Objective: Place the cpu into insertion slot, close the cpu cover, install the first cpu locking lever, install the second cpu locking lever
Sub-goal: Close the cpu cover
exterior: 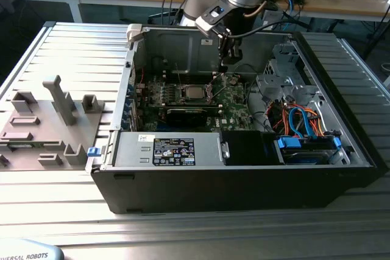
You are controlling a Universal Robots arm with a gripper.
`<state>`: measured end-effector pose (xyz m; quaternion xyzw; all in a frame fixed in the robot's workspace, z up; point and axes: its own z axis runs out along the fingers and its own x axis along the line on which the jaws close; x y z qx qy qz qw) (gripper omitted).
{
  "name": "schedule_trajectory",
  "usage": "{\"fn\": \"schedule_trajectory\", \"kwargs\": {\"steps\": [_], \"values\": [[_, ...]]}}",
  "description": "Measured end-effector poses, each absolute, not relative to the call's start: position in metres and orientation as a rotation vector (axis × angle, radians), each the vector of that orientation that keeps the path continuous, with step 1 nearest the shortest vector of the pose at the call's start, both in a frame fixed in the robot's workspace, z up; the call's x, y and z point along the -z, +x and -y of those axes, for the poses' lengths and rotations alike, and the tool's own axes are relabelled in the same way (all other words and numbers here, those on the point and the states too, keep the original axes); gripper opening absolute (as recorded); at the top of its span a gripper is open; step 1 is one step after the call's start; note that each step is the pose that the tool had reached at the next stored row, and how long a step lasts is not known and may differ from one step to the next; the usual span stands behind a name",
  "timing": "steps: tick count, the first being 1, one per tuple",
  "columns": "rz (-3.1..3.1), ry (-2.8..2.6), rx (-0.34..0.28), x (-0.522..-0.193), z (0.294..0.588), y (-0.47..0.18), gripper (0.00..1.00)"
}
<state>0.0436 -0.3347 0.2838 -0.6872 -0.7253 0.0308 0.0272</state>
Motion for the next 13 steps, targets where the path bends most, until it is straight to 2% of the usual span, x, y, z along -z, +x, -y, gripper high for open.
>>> {"fn": "schedule_trajectory", "kwargs": {"steps": [13], "values": [[2.240, -2.122, -0.095, -0.2829, 0.3347, 0.0458, 0.11]]}}
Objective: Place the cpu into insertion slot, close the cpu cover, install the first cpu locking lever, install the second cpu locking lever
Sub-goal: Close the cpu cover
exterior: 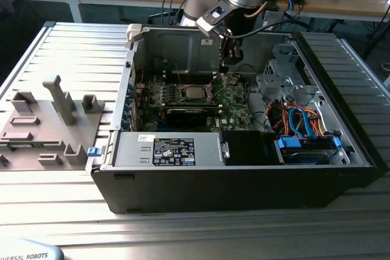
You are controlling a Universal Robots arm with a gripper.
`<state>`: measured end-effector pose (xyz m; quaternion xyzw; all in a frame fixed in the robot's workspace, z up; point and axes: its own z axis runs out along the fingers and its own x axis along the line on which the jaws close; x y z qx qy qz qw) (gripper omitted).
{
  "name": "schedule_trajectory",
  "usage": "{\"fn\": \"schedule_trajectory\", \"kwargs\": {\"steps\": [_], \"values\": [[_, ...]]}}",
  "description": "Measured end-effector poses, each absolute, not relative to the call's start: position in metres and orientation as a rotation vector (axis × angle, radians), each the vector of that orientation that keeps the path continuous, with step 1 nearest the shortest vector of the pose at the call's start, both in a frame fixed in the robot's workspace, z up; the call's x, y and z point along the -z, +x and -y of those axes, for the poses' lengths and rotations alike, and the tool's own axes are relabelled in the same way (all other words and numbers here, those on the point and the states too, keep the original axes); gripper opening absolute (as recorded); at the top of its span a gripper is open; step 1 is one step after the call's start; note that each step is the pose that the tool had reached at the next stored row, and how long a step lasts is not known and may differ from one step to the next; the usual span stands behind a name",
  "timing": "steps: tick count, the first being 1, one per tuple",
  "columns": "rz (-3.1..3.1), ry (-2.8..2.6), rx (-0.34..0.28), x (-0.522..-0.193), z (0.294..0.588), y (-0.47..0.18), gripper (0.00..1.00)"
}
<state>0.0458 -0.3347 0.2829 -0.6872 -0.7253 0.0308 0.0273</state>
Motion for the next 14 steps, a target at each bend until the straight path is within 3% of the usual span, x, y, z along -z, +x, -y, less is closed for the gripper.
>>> {"fn": "schedule_trajectory", "kwargs": {"steps": [14], "values": [[2.240, -2.122, -0.095, -0.2826, 0.3347, 0.0506, 0.11]]}}
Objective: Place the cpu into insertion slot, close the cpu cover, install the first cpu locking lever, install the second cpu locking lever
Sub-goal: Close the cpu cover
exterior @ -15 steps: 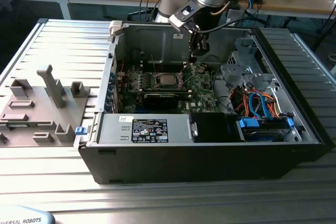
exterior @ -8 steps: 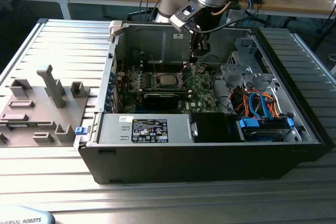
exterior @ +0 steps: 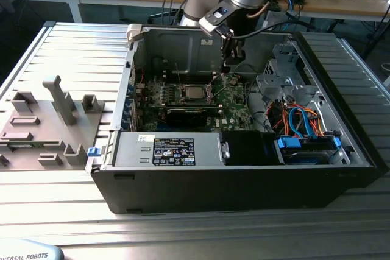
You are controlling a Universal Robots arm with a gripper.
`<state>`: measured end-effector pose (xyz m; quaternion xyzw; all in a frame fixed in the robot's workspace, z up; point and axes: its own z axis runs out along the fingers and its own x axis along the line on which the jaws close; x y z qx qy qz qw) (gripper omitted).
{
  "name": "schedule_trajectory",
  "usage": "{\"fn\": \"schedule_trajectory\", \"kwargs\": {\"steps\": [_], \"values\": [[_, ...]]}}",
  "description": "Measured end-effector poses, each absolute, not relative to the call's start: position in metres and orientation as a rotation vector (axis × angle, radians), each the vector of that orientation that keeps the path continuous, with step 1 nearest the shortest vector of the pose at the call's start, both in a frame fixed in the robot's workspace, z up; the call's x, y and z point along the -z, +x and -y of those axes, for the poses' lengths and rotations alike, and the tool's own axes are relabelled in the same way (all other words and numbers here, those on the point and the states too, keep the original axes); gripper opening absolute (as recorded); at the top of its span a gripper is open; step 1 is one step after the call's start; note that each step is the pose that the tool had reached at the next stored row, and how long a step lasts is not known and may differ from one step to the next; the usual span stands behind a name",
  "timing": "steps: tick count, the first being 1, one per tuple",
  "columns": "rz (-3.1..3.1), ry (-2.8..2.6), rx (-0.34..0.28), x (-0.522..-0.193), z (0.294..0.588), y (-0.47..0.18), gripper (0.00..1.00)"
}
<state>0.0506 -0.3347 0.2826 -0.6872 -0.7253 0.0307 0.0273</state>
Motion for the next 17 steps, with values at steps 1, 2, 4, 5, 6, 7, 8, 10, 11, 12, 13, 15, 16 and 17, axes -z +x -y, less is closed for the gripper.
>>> {"fn": "schedule_trajectory", "kwargs": {"steps": [1, 2, 4, 5, 6, 7, 8, 10, 11, 12, 13, 15, 16, 17], "values": [[2.240, -2.122, -0.095, -0.2826, 0.3347, 0.0510, 0.11], [2.240, -2.122, -0.095, -0.2826, 0.3347, 0.0515, 0.11], [2.240, -2.122, -0.095, -0.2825, 0.3347, 0.0527, 0.11], [2.240, -2.122, -0.095, -0.2825, 0.3347, 0.0534, 0.11], [2.240, -2.122, -0.095, -0.2824, 0.3347, 0.0540, 0.11], [2.240, -2.122, -0.095, -0.2824, 0.3347, 0.0543, 0.11], [2.240, -2.122, -0.095, -0.2824, 0.3347, 0.0549, 0.11], [2.240, -2.122, -0.095, -0.2824, 0.3347, 0.0559, 0.11], [2.240, -2.122, -0.095, -0.2823, 0.3347, 0.0562, 0.11], [2.240, -2.122, -0.095, -0.2823, 0.3347, 0.0567, 0.11], [2.240, -2.122, -0.095, -0.2823, 0.3347, 0.0572, 0.11], [2.240, -2.122, -0.095, -0.2822, 0.3347, 0.0581, 0.11], [2.240, -2.122, -0.095, -0.2822, 0.3347, 0.0585, 0.11], [2.240, -2.122, -0.095, -0.2821, 0.3347, 0.0588, 0.11]]}}
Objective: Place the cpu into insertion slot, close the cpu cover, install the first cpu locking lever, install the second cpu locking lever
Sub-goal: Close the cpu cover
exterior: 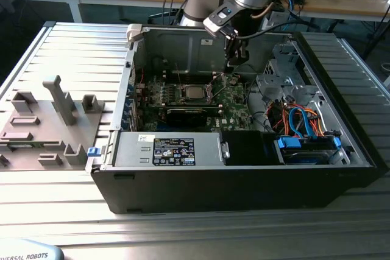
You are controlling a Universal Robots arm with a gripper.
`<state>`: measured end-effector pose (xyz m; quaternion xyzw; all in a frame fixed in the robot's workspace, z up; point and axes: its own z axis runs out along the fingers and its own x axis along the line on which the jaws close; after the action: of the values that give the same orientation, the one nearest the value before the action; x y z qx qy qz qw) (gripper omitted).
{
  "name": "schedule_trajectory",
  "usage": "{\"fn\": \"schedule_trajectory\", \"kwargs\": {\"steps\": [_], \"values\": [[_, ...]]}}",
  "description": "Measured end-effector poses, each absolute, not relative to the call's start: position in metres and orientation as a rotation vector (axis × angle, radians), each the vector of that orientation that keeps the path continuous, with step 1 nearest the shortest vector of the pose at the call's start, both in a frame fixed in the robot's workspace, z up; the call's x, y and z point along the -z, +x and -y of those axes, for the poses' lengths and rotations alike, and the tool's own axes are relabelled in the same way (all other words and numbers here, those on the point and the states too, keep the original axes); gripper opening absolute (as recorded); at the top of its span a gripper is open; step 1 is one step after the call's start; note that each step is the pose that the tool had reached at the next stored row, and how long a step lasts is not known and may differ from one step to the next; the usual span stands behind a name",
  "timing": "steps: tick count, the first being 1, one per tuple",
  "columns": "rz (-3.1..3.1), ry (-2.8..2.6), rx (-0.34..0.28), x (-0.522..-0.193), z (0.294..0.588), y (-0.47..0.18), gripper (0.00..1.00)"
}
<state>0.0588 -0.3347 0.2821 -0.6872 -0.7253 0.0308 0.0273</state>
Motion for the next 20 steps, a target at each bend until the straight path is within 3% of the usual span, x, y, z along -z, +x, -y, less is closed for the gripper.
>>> {"fn": "schedule_trajectory", "kwargs": {"steps": [20], "values": [[2.239, -2.122, -0.096, -0.280, 0.335, 0.072, 0.11]]}}
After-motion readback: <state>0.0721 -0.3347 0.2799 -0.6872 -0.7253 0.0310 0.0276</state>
